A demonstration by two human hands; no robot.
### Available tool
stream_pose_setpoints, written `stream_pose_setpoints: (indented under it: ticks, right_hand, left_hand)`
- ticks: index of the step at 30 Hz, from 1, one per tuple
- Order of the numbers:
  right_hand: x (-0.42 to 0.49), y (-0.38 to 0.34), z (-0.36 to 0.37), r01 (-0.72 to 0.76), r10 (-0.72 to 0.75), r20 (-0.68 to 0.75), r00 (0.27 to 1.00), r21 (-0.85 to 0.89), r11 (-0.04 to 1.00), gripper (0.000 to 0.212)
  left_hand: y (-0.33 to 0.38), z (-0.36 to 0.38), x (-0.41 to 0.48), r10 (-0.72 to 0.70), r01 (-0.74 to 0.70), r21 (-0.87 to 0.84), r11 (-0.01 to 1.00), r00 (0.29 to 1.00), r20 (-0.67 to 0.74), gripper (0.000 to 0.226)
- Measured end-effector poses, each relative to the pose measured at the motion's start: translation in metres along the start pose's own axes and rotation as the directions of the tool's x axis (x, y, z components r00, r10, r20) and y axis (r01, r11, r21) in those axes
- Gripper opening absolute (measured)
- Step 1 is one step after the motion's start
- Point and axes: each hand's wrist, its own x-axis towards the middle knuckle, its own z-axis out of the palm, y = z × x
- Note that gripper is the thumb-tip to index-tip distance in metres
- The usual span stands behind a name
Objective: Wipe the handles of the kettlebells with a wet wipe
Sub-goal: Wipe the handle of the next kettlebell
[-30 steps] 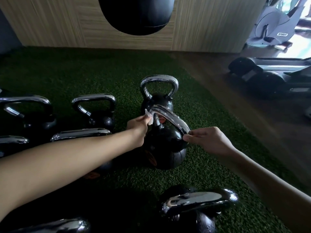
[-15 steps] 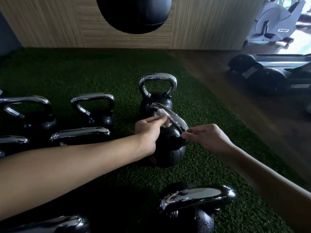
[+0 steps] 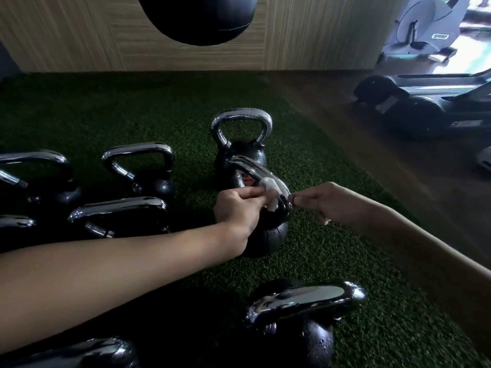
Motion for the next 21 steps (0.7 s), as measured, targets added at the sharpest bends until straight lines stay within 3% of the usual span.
stream_pose_setpoints:
  ticks: [4, 6, 12, 19, 21]
  right_hand:
    - [0.007, 0.005, 0.002, -0.007, 0.009, -0.049, 0.999, 0.042, 0.999, 0.021]
    - [0.007, 0.006, 0.000, -0.009, 0.011, -0.021, 1.000, 0.078, 0.997, 0.021]
    - [0.011, 0.008, 0.000, -0.042, 0.045, -0.030, 0.999, 0.098, 0.994, 0.023]
    - [0.013, 0.016, 0.002, -0.030, 0.042, -0.077, 0.996, 0.143, 0.989, 0.018]
    - [0.010, 0.016, 0.006, -0.028, 0.043, -0.099, 0.994, 0.142, 0.990, 0.017]
  left_hand:
    - [-0.017, 0.005, -0.005, 0.071, -0.078, 0.144, 0.987, 0.996, 0.050, 0.029]
    - [-0.026, 0.003, -0.005, 0.166, -0.184, 0.248, 0.951, 0.982, 0.091, 0.029]
    - [-0.032, -0.010, 0.006, 0.452, -0.494, 0.518, 0.699, 0.866, 0.216, 0.021]
    - [-0.040, -0.017, 0.024, 0.406, -0.512, 0.740, 0.437, 0.846, 0.345, 0.027]
    - [-0.036, -0.019, 0.023, 0.398, -0.509, 0.753, 0.418, 0.847, 0.352, 0.029]
